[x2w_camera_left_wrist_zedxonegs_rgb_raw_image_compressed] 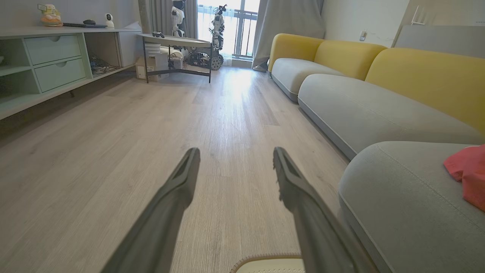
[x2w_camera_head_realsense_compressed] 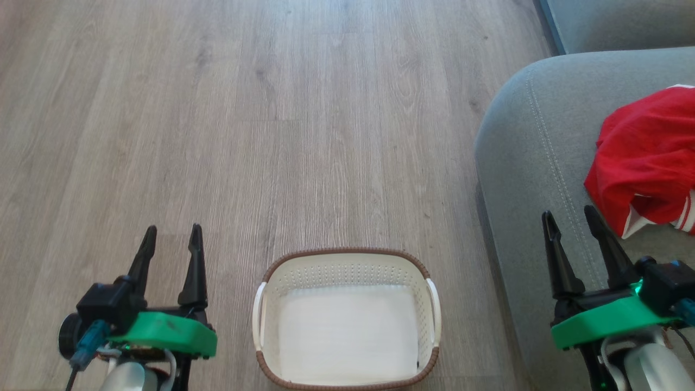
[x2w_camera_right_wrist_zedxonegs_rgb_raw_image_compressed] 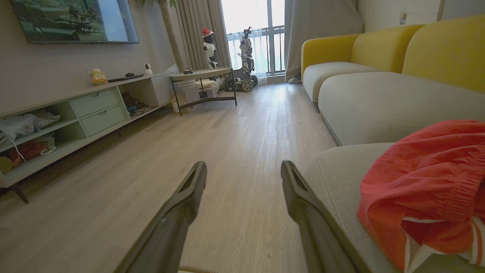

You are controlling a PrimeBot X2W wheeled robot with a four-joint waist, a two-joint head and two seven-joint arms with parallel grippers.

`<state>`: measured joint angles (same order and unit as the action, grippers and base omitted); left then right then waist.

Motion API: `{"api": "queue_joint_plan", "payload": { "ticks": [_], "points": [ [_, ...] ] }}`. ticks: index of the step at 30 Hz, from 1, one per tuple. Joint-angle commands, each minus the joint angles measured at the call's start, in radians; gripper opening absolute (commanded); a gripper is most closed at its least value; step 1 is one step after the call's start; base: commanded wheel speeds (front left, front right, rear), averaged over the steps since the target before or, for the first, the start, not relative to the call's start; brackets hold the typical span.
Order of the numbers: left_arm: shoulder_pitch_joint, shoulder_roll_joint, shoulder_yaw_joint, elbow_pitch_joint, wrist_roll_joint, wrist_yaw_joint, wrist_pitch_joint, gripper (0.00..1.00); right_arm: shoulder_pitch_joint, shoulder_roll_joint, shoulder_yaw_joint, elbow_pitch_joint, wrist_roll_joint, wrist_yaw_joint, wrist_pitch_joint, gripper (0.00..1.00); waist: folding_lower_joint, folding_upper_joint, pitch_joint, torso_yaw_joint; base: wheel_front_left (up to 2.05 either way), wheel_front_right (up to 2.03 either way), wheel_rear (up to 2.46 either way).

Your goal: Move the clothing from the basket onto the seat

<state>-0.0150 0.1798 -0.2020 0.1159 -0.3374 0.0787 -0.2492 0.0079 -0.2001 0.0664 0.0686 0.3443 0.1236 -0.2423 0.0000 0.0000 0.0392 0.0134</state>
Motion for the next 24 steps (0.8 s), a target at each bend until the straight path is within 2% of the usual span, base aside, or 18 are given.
{"api": "queue_joint_plan", "payload": {
  "ticks": [1,10,12,13,24],
  "points": [
    [-0.036,0.003,0.047,-0.023,0.011,-0.005,-0.013,1.00,-0.044,-0.022,0.019,-0.027,0.005,0.007,-0.011,1.00,0.0000,0.0000,0.000,-0.001,0.00,0.00,0.00],
    [-0.037,-0.008,0.056,-0.003,0.018,-0.016,-0.013,1.00,-0.045,-0.019,0.022,-0.024,0.013,0.007,-0.010,1.00,0.0000,0.0000,-0.003,-0.006,0.00,0.00,0.00],
    [-0.036,-0.009,0.050,0.008,0.008,-0.032,-0.013,1.00,-0.045,-0.019,0.023,-0.024,0.014,0.007,-0.009,1.00,0.0000,0.0000,-0.003,-0.007,0.00,0.00,0.00],
    [0.000,-0.017,0.016,0.037,0.007,-0.034,0.000,0.00,0.000,0.000,0.004,0.004,0.010,0.000,0.000,0.00,0.0000,0.0000,-0.003,-0.007,0.00,0.00,0.00],
    [-0.003,-0.031,0.035,0.072,-0.088,-0.048,0.030,0.00,0.000,0.014,-0.001,0.039,0.107,-0.001,0.022,0.00,0.0000,0.0000,-0.006,-0.008,0.00,0.00,0.00]
  ]
}}
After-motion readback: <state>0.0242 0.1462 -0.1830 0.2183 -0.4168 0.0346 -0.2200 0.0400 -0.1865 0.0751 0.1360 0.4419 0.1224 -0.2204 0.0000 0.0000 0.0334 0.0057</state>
